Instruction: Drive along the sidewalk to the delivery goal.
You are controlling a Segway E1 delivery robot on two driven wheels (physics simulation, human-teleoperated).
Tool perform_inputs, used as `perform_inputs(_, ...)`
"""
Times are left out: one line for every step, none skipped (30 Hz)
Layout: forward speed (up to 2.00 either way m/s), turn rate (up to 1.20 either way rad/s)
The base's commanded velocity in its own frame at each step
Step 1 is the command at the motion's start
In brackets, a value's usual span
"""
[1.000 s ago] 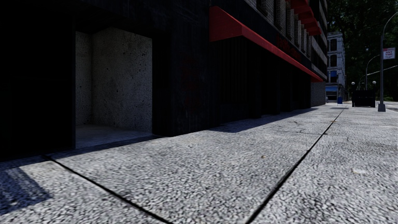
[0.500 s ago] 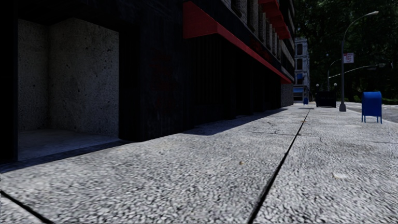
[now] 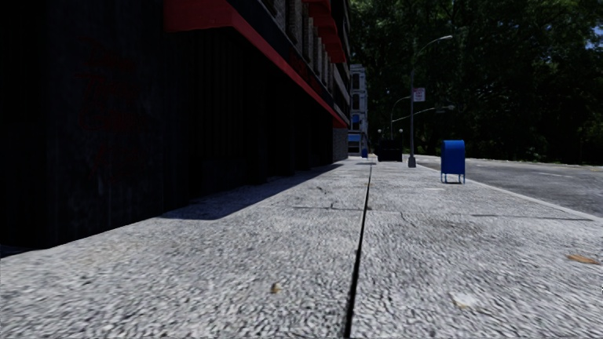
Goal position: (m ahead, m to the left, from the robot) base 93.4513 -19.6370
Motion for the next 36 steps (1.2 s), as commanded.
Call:
perform_inputs(2.00,-0.67)
perform_inputs(2.00,-0.67)
perform_inputs(2.00,-0.63)
perform_inputs(2.00,-0.63)
perform_inputs(2.00,-0.56)
perform_inputs(2.00,-0.06)
perform_inputs(2.00,0.00)
perform_inputs(2.00,0.00)
perform_inputs(2.00,0.00)
perform_inputs(2.00,0.00)
perform_inputs(2.00,0.00)
perform_inputs(2.00,0.00)
perform_inputs(2.00,0.00)
perform_inputs(2.00,0.00)
perform_inputs(2.00,0.00)
perform_inputs(2.00,0.00)
perform_inputs(2.00,0.00)
perform_inputs(2.00,0.00)
perform_inputs(2.00,0.00)
perform_inputs(2.00,0.00)
perform_inputs(2.00,0.00)
perform_inputs(2.00,0.00)
perform_inputs(2.00,0.00)
perform_inputs(2.00,0.00)
perform_inputs(2.00,0.00)
perform_inputs(2.00,0.00)
perform_inputs(2.00,0.00)
perform_inputs(2.00,0.00)
perform_inputs(2.00,0.00)
perform_inputs(2.00,0.00)
perform_inputs(2.00,0.00)
perform_inputs(2.00,0.00)
perform_inputs(2.00,0.00)
perform_inputs(2.00,0.00)
perform_inputs(2.00,0.00)
perform_inputs(2.00,0.00)
